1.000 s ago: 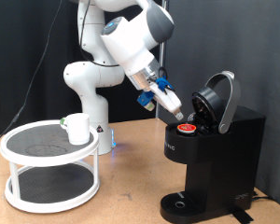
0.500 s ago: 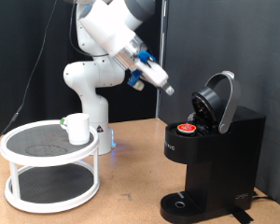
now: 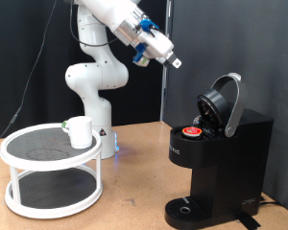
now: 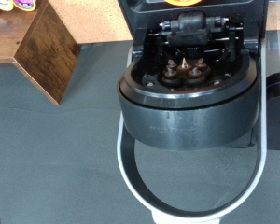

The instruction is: Make a cup of coffee with the keurig machine

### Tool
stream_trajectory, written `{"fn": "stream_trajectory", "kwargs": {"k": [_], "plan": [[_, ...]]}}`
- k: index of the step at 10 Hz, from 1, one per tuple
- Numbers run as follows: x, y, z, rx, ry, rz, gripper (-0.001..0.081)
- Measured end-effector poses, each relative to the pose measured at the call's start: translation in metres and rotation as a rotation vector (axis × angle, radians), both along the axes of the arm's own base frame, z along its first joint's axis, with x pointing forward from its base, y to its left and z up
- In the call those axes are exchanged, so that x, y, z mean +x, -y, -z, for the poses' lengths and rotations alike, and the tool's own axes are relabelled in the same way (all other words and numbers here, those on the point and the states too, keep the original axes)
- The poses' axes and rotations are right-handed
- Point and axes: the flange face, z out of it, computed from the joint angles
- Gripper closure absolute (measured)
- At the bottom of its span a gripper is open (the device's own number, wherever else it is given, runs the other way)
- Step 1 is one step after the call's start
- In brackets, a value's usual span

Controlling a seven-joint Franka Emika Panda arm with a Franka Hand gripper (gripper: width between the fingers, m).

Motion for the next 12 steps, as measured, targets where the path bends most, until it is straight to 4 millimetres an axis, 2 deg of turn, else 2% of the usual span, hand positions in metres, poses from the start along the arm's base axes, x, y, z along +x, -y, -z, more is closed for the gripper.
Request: {"fn": "stream_trajectory", "kwargs": {"k": [2, 3, 8, 11, 12], "plan": [[0.001, -0.002, 0.000, 0.015, 0.003, 0.006, 0.0072], [0.004, -0.010, -0.003, 0.036, 0.012, 0.010, 0.0072], [0.024, -0.077, -0.027, 0.064, -0.023, 0.014, 0.0072], [0.028, -0.087, -0.026, 0.064, -0.017, 0.006, 0.0072], [0.026, -0.099, -0.026, 0.070, -0.012, -0.025, 0.0072]]}}
